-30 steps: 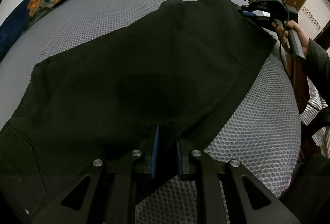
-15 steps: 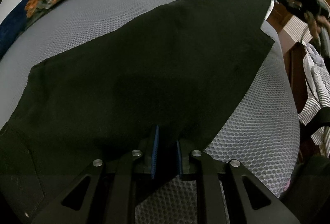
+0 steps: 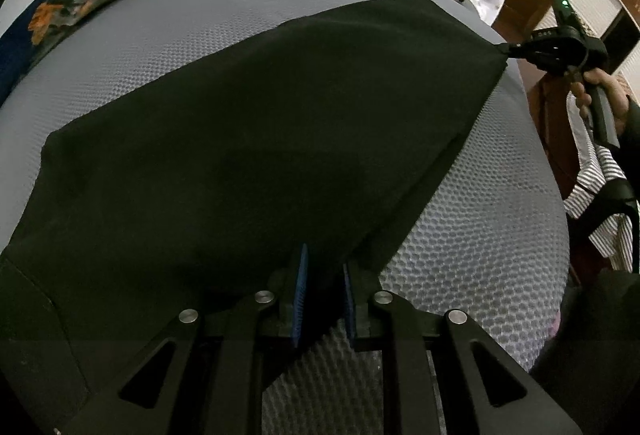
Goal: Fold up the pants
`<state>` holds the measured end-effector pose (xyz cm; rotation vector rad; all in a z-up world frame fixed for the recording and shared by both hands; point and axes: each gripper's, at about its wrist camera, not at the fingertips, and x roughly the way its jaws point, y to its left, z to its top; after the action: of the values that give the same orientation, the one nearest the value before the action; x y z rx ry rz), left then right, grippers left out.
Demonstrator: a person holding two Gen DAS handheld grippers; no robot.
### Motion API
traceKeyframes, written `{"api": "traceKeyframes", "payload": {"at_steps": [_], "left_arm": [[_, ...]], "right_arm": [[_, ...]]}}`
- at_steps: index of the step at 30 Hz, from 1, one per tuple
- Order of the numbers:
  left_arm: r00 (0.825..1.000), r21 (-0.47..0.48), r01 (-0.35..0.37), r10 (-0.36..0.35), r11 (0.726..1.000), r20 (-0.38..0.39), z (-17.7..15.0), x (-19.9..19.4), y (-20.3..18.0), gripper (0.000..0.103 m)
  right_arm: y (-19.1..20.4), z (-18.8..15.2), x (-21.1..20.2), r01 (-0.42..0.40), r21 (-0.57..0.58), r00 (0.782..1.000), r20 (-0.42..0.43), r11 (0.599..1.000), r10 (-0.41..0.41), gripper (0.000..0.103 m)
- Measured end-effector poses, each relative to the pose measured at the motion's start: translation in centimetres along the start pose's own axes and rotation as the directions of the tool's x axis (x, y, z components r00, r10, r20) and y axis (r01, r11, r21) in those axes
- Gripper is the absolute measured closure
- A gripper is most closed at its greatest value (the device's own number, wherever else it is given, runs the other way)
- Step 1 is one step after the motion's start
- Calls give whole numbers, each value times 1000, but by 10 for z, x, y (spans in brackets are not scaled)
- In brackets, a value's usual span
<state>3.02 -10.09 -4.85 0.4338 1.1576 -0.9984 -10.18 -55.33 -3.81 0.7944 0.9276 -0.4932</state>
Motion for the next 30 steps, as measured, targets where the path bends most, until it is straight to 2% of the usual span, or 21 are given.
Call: {"api": "traceKeyframes", "payload": {"at_steps": [9, 11, 12, 13, 14, 16, 19, 20, 22, 25, 27, 30], "left_arm": [[1000, -8, 25, -25, 1000, -8, -2, 2, 3, 85], [999, -22, 36, -36, 999, -7, 0, 1, 4, 76], [999, -32, 42, -42, 999, -2, -1, -1, 6, 70], [999, -42, 46, -46, 998, 0, -2, -3, 8, 56], [999, -46, 47, -47, 998, 6, -3, -7, 8, 51], [997, -37, 57, -55, 998, 44, -4, -21, 7, 48], [990, -48, 84, -78, 995, 121, -8, -49, 18, 41], [986, -62, 78, -68, 995, 153, -10, -58, 26, 37], [980, -121, 39, -14, 992, 200, -13, -73, 47, 36], [966, -261, -33, 98, 965, 240, -19, -86, 85, 36], [955, -376, -70, 172, 924, 244, -28, -91, 116, 36], [946, -470, -102, 232, 877, 227, -41, -93, 141, 36]], "right_arm": [[-9, -7, 14, 33, 33, 999, -34, 999, -32, 98], [-7, -6, 13, 45, 27, 998, -43, 999, -44, 89], [-4, -5, 11, 58, 19, 997, -42, 998, -57, 77], [-1, -5, 8, 77, 10, 996, -41, 997, -76, 62], [3, -5, 4, 93, 2, 995, -35, 996, -93, 59], [11, -4, -8, 113, -12, 994, -1, 994, -113, 59], [43, 2, -28, 129, -105, 989, 79, 986, -121, 59], [54, 4, -30, 115, -135, 990, 91, 984, -103, 59], [91, 7, -29, 53, -233, 996, 77, 971, -36, 59], [156, 0, -11, -73, -400, 997, -9, 914, 76, 59], [204, -12, 8, -165, -487, 986, -94, 858, 137, 59], [272, -42, 39, -318, -590, 946, -250, 742, 206, 59]]}}
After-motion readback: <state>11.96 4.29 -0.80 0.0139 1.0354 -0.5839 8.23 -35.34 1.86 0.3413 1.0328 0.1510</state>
